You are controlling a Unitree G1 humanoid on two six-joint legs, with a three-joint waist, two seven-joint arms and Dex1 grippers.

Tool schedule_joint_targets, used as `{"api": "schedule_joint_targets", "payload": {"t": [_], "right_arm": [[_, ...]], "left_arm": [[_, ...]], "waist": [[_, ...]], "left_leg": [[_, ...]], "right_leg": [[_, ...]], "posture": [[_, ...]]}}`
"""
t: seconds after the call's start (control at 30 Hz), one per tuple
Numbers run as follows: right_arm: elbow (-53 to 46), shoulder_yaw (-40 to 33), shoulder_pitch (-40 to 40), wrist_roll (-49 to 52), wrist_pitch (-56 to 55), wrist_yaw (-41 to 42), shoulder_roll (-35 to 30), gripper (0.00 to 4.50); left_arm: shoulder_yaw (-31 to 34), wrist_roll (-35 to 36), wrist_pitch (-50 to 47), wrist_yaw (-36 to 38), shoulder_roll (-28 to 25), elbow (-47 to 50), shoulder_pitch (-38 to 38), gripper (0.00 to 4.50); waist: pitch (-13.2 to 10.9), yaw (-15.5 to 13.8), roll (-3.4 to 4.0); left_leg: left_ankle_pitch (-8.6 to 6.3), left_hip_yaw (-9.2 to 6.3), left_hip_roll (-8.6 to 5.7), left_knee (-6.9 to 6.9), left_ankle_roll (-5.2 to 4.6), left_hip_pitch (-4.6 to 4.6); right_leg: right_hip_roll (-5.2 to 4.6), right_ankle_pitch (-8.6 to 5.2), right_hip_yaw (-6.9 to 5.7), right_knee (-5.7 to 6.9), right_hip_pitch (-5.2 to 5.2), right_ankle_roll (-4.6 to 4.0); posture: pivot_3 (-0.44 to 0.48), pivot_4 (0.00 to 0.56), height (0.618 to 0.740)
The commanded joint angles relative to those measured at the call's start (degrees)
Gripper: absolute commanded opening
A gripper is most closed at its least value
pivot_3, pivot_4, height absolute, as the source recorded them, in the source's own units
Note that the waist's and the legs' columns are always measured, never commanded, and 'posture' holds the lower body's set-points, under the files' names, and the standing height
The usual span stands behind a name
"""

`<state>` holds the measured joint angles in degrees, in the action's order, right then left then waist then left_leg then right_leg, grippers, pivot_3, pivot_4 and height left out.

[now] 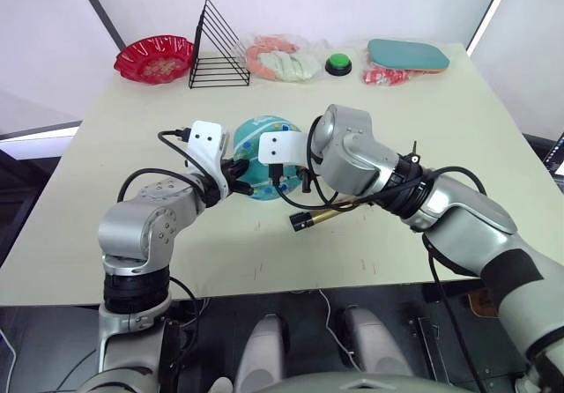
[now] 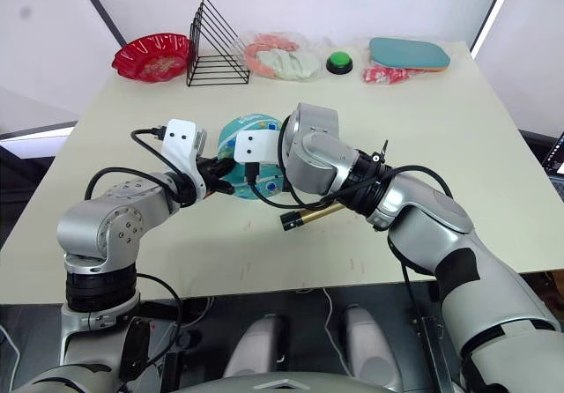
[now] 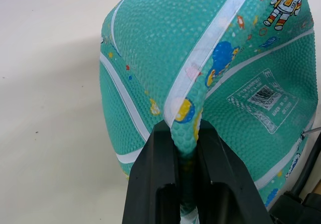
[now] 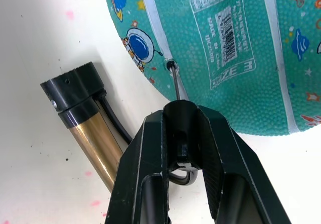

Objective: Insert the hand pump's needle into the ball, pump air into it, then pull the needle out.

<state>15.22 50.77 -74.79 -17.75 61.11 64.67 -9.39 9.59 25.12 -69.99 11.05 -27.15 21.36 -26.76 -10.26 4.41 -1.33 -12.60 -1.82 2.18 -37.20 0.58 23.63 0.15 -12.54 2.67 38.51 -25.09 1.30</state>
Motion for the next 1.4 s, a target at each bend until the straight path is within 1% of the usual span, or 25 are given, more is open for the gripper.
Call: {"api": "schedule_joint_targets", "payload": {"t": [0.03, 0.27, 0.33, 0.47, 0.57, 0.73, 0.83, 0.93, 1.1, 1.3, 1.4], "right_arm": [[-1.3, -0.1, 0.8, 2.4, -1.2, 0.1, 4.2, 0.3], [3.7, -0.6, 2.5, 2.9, -3.6, -2.2, 8.5, 0.3], [6.2, -1.6, 2.8, 2.8, -4.3, -3.3, 10.2, 0.3], [9.5, -3.6, 3.0, 3.0, -5.8, -4.3, 12.6, 0.3], [12.6, -5.2, 2.7, 3.2, -7.0, -4.7, 14.6, 0.3], [18.5, -6.7, 2.0, 2.5, -10.6, -5.8, 18.5, 0.3], [25.2, -10.1, 0.8, 2.7, -13.8, -8.9, 22.6, 0.3], [28.8, -12.7, -0.3, 2.9, -16.0, -10.0, 24.6, 0.3], [31.2, -16.6, -1.1, 3.8, -17.2, -9.5, 26.5, 0.3], [33.0, -19.4, -1.3, 4.8, -19.1, -8.9, 28.9, 0.3], [34.3, -21.6, -1.9, 5.7, -20.3, -10.2, 30.6, 0.3]], "left_arm": [[-0.5, -0.6, -1.8, -0.4, 0.4, 0.3, 1.0, 0.01], [0.1, -0.8, -2.1, -0.3, 1.2, 0.3, 1.2, 0.01], [0.3, -0.8, -2.3, -0.3, 1.5, 0.6, 1.6, 0.01], [0.9, -0.8, -2.8, -0.3, 2.0, 1.3, 2.4, 0.01], [1.5, -0.5, -3.3, -0.3, 2.9, 1.6, 2.7, 0.01], [2.6, -0.1, -4.2, 0.1, 4.2, 1.5, 3.1, 0.01], [3.2, 0.2, -4.8, 0.6, 4.7, 1.2, 3.2, 0.01], [3.3, 0.4, -5.4, 1.1, 4.8, 1.3, 3.7, 0.01], [3.9, 0.8, -5.7, 1.6, 5.0, 1.3, 4.7, 0.01], [4.0, 0.7, -5.5, 2.1, 5.0, 1.0, 5.0, 0.01], [3.8, 0.6, -5.3, 2.3, 4.8, 0.8, 5.3, 0.01]], "waist": [[0.0, 0.2, 0.0], [0.2, 1.1, -0.18], [0.3, 1.3, -0.36], [0.5, 1.4, -0.6], [0.5, 1.8, -0.61], [0.6, 2.4, -0.6], [0.7, 2.8, -0.62], [0.9, 3.0, -0.71], [0.9, 3.3, -0.75], [0.9, 3.4, -0.74], [0.9, 3.4, -0.74]], "left_leg": [[0.0, 0.0, 0.0, 0.0, 0.0, -0.01], [0.0, 0.0, 0.02, 0.08, 0.0, -0.31], [-0.01, 0.06, 0.04, 0.32, 0.0, -0.91], [-0.01, -0.07, 0.08, 0.73, 0.0, -1.37], [-0.02, -0.1, 0.17, 0.93, 0.0, -1.91], [-0.02, -0.22, 0.4, 0.98, 0.0, -2.01], [-0.02, -0.23, 0.48, 1.01, 0.0, -2.05], [-0.03, -0.24, 0.55, 1.06, 0.0, -2.12], [-0.03, -0.2, 0.57, 1.39, 0.0, -2.6], [-0.03, -0.3, 0.57, 1.77, 0.0, -2.84], [-0.03, -0.38, 0.57, 1.81, 0.0, -2.88]], "right_leg": [[0.01, -0.01, 0.01, 0.02, 0.0, -0.01], [0.08, -0.21, 0.07, 0.33, 0.09, -0.03], [0.11, -0.35, 0.14, 0.32, 0.53, -0.15], [0.34, -0.47, 0.25, 0.35, 0.67, -0.35], [0.51, -0.59, 0.3, 0.33, 1.09, -0.53], [0.77, -0.62, 0.23, 0.34, 1.2, -0.59], [0.83, -0.62, 0.22, 0.34, 1.21, -0.61], [0.9, -0.64, 0.22, 0.34, 1.23, -0.63], [0.95, -0.76, 0.27, 0.34, 1.47, -0.84], [1.09, -0.79, 0.37, 0.33, 1.47, -0.9], [1.14, -0.8, 0.37, 0.33, 1.47, -0.9]], "posture": [[0.0, 0.15, 0.74], [0.0, 0.15, 0.74], [0.0, 0.15, 0.74], [0.0, 0.15, 0.74], [0.0, 0.15, 0.74], [0.0, 0.15, 0.74], [0.0, 0.15, 0.74], [0.0, 0.15, 0.74], [0.0, 0.15, 0.74], [0.0, 0.15, 0.74], [0.0, 0.15, 0.74]]}}
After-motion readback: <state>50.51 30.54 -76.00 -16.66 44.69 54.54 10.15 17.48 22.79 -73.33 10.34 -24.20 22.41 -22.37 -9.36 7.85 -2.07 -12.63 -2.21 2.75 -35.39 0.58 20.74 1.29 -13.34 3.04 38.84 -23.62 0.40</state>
